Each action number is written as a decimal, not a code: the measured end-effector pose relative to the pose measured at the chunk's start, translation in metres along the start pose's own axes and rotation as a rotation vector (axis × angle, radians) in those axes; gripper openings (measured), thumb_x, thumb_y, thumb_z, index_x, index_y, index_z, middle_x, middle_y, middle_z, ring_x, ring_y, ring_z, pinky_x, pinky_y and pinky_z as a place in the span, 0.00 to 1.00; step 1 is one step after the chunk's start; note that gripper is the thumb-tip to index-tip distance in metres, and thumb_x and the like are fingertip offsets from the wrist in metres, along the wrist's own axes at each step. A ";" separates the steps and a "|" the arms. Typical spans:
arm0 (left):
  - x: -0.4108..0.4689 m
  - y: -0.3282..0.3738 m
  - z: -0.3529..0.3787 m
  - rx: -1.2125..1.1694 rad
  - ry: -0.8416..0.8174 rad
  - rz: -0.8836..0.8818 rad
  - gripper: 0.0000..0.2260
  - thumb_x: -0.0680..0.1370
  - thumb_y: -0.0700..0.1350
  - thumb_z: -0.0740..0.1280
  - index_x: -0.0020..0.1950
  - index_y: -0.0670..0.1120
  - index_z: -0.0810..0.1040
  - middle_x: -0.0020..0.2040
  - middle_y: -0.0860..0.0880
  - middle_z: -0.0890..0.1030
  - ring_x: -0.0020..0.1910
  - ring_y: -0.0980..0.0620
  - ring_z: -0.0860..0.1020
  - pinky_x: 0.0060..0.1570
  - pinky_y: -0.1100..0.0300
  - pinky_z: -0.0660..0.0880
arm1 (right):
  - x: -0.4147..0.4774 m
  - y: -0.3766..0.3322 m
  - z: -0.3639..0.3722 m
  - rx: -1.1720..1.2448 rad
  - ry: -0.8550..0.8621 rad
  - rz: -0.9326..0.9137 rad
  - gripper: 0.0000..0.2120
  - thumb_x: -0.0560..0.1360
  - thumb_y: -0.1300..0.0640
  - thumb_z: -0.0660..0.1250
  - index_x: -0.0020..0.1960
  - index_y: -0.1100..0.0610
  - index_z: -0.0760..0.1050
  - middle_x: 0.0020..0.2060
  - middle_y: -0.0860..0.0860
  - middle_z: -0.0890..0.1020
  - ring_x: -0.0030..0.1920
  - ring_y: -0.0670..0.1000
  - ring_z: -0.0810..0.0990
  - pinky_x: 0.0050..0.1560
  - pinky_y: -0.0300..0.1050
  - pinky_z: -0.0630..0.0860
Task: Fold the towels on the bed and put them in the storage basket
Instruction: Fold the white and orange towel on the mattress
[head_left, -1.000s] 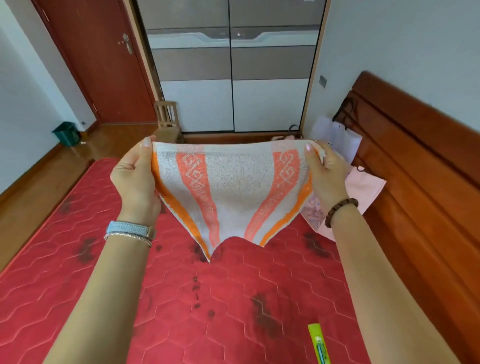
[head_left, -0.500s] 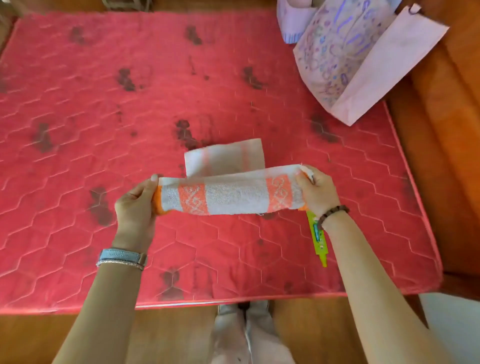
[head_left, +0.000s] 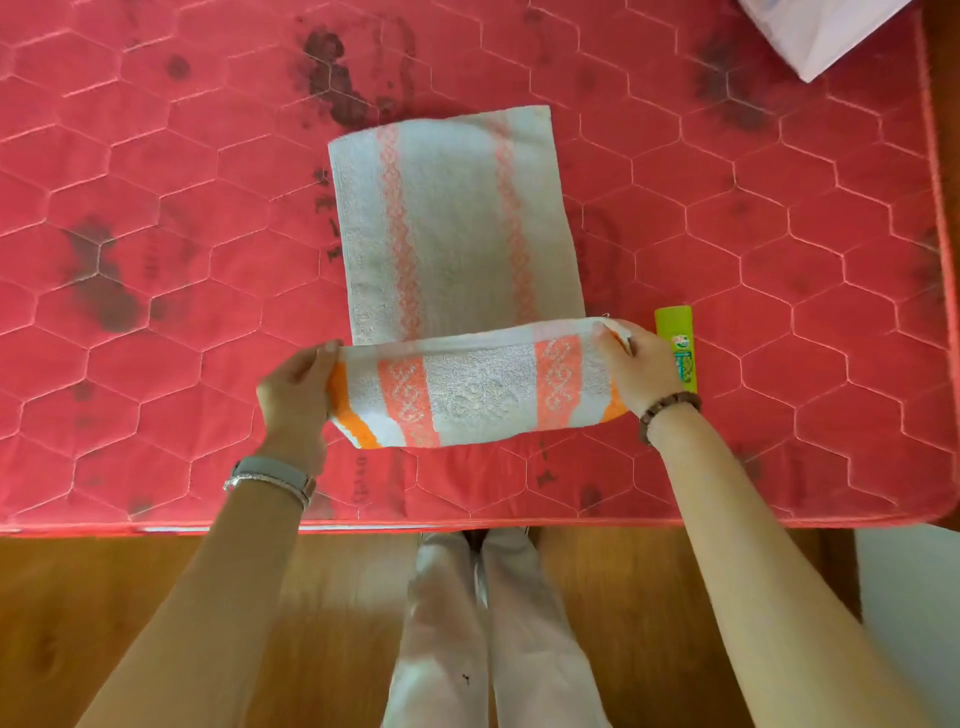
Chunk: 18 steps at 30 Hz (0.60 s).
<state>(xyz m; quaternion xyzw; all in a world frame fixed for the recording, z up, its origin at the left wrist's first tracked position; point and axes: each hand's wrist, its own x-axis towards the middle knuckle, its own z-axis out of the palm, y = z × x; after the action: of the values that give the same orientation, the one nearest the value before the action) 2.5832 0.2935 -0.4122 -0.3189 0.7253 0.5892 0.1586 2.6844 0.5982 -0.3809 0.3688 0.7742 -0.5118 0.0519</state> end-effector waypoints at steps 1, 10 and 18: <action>0.006 -0.004 0.004 0.009 0.012 -0.008 0.07 0.78 0.45 0.71 0.55 0.48 0.83 0.33 0.56 0.79 0.33 0.59 0.73 0.38 0.63 0.76 | 0.006 0.005 0.005 -0.006 0.005 0.002 0.12 0.80 0.56 0.63 0.59 0.58 0.80 0.50 0.47 0.81 0.54 0.47 0.77 0.44 0.27 0.70; 0.068 0.000 0.044 0.028 0.065 0.038 0.06 0.77 0.48 0.73 0.40 0.54 0.81 0.35 0.52 0.77 0.36 0.53 0.74 0.47 0.49 0.79 | 0.082 0.018 0.032 -0.072 0.136 0.003 0.13 0.77 0.53 0.67 0.40 0.62 0.81 0.28 0.53 0.71 0.31 0.48 0.68 0.32 0.41 0.64; 0.123 0.005 0.079 0.012 0.111 0.144 0.05 0.78 0.46 0.71 0.51 0.46 0.83 0.36 0.55 0.77 0.33 0.59 0.73 0.39 0.58 0.76 | 0.149 0.011 0.051 -0.110 0.162 -0.060 0.19 0.77 0.55 0.67 0.30 0.54 0.66 0.25 0.50 0.65 0.28 0.47 0.63 0.30 0.42 0.59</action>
<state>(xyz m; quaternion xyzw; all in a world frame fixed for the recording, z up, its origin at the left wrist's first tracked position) 2.4766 0.3355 -0.5035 -0.2970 0.7576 0.5761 0.0770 2.5683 0.6356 -0.4813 0.3823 0.8134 -0.4384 -0.0061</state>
